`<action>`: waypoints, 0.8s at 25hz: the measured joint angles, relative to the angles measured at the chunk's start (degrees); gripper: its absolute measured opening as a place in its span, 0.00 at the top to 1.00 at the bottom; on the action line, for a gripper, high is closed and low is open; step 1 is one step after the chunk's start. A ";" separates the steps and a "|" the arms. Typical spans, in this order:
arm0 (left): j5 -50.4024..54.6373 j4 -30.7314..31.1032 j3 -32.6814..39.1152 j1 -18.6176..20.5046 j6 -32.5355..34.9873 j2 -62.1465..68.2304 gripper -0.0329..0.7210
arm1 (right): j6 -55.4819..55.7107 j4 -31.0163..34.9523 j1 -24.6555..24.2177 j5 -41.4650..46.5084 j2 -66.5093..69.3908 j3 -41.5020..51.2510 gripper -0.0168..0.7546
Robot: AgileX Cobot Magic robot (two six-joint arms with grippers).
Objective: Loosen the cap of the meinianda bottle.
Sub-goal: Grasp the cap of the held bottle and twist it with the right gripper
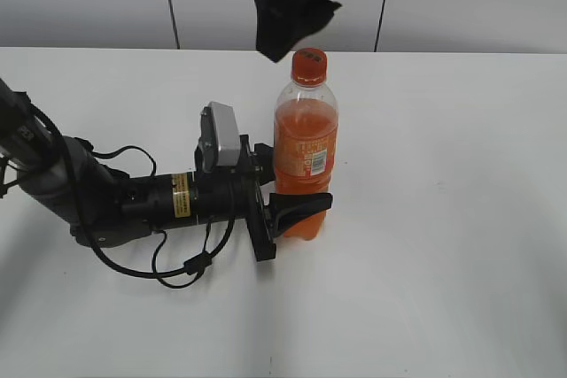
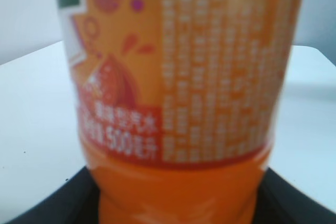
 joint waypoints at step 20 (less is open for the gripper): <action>0.00 -0.17 0.00 0.00 -0.11 0.00 0.43 | 31.68 -3.63 0.00 -0.06 -1.48 3.68 0.21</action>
